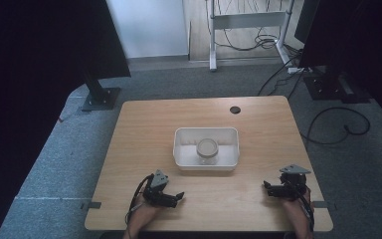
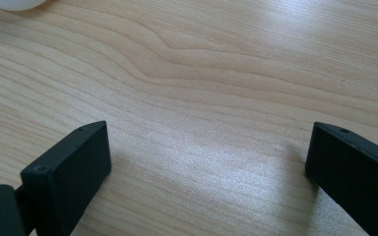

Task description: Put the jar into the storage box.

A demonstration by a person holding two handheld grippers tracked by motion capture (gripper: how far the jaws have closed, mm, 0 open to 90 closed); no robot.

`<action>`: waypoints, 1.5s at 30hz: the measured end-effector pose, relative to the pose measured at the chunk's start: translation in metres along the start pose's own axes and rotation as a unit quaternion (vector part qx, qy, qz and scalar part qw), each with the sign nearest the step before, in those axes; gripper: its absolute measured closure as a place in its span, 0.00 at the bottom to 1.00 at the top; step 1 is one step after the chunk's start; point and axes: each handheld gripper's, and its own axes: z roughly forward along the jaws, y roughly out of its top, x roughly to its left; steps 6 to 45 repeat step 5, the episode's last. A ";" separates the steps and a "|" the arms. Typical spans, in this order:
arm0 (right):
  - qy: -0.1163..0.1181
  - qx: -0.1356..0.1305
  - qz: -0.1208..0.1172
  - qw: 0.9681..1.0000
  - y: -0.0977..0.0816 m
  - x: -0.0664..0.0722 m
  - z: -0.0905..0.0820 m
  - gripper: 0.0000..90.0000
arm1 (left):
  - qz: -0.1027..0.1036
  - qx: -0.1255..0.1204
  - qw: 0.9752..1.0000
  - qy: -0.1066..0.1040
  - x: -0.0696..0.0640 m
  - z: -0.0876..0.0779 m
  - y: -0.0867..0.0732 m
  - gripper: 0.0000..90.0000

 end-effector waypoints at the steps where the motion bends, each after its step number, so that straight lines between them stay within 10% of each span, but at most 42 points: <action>1: 0.000 0.000 0.000 1.000 0.000 0.000 0.000 0.03 | -0.002 0.002 1.000 0.001 0.000 0.000 0.000 0.07; 45: 0.000 0.000 0.000 1.000 0.000 0.000 0.000 0.03 | -0.003 0.008 1.000 0.004 0.001 0.001 0.000 0.07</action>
